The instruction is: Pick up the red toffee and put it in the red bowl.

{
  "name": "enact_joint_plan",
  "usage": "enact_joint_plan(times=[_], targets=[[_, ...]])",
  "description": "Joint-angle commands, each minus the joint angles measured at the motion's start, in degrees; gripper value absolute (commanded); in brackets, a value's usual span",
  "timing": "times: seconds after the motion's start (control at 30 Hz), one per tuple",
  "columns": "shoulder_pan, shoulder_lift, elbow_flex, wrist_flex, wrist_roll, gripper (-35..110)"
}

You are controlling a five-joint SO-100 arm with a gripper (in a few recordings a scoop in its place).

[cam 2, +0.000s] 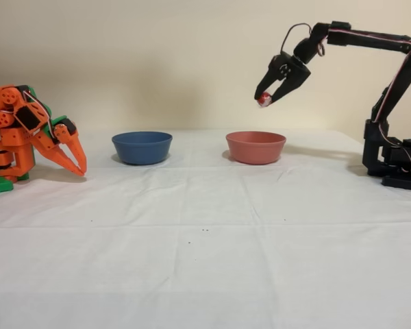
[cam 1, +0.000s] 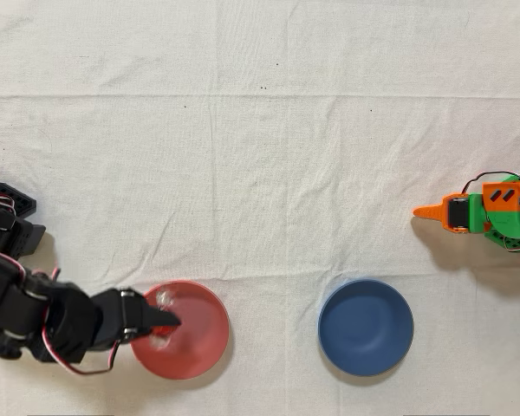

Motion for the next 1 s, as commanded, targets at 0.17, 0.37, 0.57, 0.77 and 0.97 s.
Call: enact_joint_plan(times=[0.17, 0.37, 0.57, 0.77, 0.97], targets=[[5.71, -1.76, 0.70, -7.65, -1.05, 9], [5.80, -4.83, 0.70, -10.20, -1.05, 9], [5.71, -4.75, 1.85, -10.37, -0.44, 11], [5.71, -3.87, 2.55, -9.05, -0.09, 23], [5.89, -3.87, 1.85, -7.21, -0.26, 28]])
